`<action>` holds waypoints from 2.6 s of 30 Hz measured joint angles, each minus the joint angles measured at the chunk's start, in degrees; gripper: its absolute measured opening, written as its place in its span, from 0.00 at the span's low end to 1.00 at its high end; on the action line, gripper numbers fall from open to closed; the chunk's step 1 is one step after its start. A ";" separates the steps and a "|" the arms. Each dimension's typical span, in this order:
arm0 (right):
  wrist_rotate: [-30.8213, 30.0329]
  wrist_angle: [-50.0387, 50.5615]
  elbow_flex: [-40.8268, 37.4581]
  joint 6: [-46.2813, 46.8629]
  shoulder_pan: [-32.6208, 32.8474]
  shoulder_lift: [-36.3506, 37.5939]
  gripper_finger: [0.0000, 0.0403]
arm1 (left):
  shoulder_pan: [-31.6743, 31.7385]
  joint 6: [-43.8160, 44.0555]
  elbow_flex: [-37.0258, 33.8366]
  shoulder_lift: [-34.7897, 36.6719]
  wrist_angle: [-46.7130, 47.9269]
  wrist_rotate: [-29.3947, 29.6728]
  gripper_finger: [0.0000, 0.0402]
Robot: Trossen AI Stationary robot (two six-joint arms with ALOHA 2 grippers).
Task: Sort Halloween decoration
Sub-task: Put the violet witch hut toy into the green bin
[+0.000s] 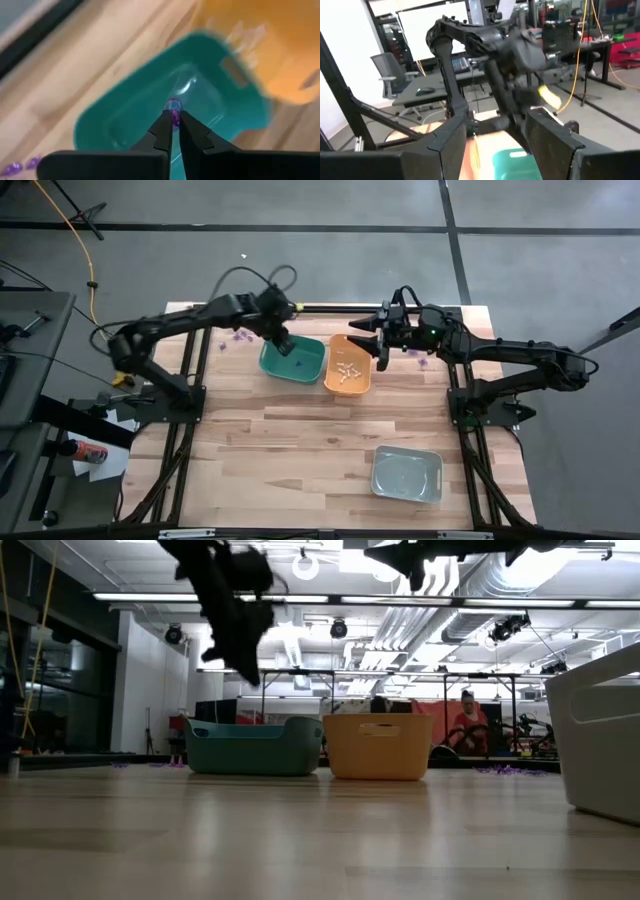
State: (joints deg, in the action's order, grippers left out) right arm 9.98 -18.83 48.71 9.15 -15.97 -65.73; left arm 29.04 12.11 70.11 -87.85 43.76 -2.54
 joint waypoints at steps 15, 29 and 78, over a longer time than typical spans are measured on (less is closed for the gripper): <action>-0.94 1.44 0.00 1.50 0.00 0.00 0.49 | 0.30 -5.25 -0.72 -18.92 -0.05 2.72 0.02; -0.92 2.51 0.00 1.37 0.00 0.00 0.49 | 1.06 -5.70 -0.72 -19.61 -0.20 7.06 0.03; 0.09 0.15 0.00 0.89 0.00 0.00 0.49 | -12.40 -4.71 -22.67 22.88 -63.19 -12.10 0.25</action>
State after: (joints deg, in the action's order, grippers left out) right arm 10.07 -18.68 48.71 10.04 -15.97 -65.73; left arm 16.64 7.40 47.44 -64.97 -19.42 -14.65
